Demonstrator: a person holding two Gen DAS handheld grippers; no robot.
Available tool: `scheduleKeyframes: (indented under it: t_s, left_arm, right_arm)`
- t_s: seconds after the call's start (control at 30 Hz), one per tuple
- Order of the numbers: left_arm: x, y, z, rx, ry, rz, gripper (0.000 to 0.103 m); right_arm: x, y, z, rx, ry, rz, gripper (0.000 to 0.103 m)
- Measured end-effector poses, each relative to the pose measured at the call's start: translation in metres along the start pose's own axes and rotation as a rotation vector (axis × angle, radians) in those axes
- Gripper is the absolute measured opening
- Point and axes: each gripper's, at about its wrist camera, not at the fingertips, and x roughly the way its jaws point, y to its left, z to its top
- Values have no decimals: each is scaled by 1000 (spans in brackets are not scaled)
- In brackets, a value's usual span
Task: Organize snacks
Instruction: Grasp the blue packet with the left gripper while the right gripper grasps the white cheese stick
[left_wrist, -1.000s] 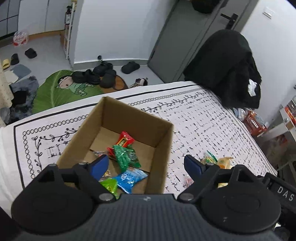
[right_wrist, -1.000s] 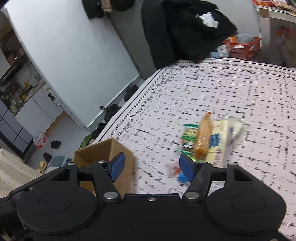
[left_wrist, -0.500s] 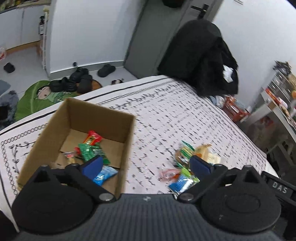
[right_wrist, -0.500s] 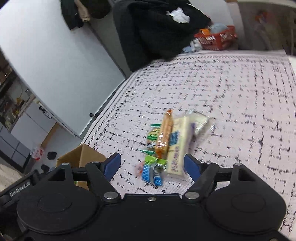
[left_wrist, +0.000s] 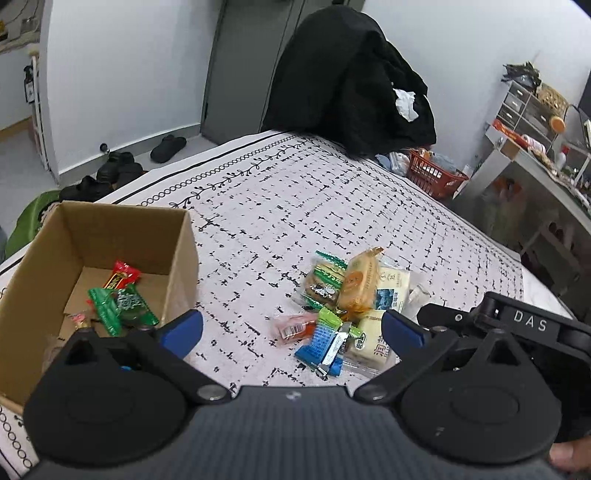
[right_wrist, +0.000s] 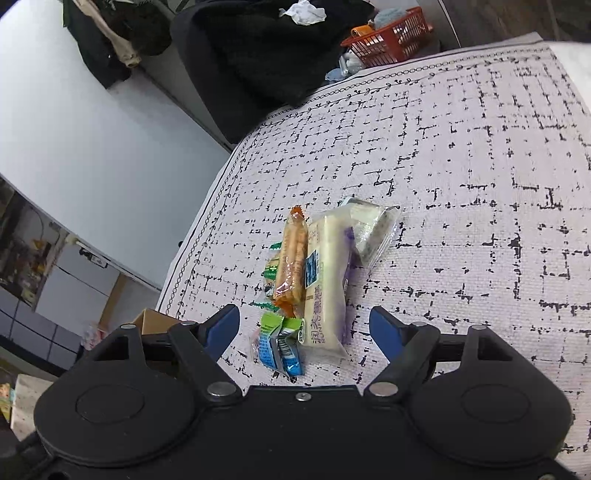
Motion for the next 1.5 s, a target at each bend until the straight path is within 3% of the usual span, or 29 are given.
scheduleKeyframes:
  t_s: [0.27,0.53,0.87,1.07,1.17,1.2,1.3,1.47,1.5]
  left_arm:
    - [19,-10,-3,32,19,10,98]
    - [35,-23,-2,33,55,38,94]
    - [78,-34,-6,16,179,69,68]
    - [100,-30,-7,-10,222,106,64]
    - [104,-34,-7,-1,226,104,64]
    - [105,-35,-7,0,228,104,64]
    - [108,-37,-9,4,232,102,62]
    - [108,-38,-10,-3,241,79,31]
    - [107,-38,-9,2,241,78,30]
  right_arm:
    - [11,-15,3,57,27,42,76]
    - [32,-24,5,82,81,60,64]
    - [58,-41,7,129,130,85,54]
    - [73,-43,13,126,137,109,53]
    - [77,-45,14,124,138,108,42]
    - [79,-46,15,126,141,100,33]
    - [79,-48,15,137,147,115,27]
    - [70,-42,10,99,135,99,25]
    - [68,-41,8,95,131,97,25]
